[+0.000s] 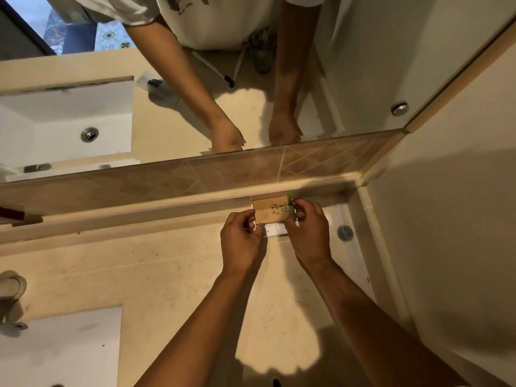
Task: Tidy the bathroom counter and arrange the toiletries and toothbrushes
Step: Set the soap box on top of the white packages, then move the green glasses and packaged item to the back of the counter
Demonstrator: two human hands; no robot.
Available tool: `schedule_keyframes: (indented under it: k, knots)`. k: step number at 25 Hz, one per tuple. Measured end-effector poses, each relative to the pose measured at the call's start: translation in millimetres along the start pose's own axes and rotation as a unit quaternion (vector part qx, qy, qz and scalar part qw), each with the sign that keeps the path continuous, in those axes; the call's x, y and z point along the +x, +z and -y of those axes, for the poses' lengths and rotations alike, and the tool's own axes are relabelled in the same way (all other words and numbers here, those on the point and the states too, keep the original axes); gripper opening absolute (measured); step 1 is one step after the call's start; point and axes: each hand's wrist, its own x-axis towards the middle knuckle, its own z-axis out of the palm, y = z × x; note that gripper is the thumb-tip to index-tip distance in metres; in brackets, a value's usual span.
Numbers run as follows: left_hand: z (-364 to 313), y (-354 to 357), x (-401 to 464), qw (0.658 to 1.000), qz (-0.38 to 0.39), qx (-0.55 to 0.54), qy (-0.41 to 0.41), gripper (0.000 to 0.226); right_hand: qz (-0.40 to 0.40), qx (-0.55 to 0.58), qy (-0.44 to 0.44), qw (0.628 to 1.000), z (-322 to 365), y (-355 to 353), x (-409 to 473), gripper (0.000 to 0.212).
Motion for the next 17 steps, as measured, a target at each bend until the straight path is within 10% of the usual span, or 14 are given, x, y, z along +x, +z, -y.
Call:
schedule_keyframes:
  k: [11,17]
  knots:
    - [10,-36,-122,1.000,0.024,0.004,0.017,0.015,0.039,-0.051,0.012,0.998,-13,-66,-110,0.026]
    - [28,-34,-229,0.983,0.179,-0.011,-0.047,0.026,0.112,-0.154,0.014,0.982,-54,-126,-197,0.021]
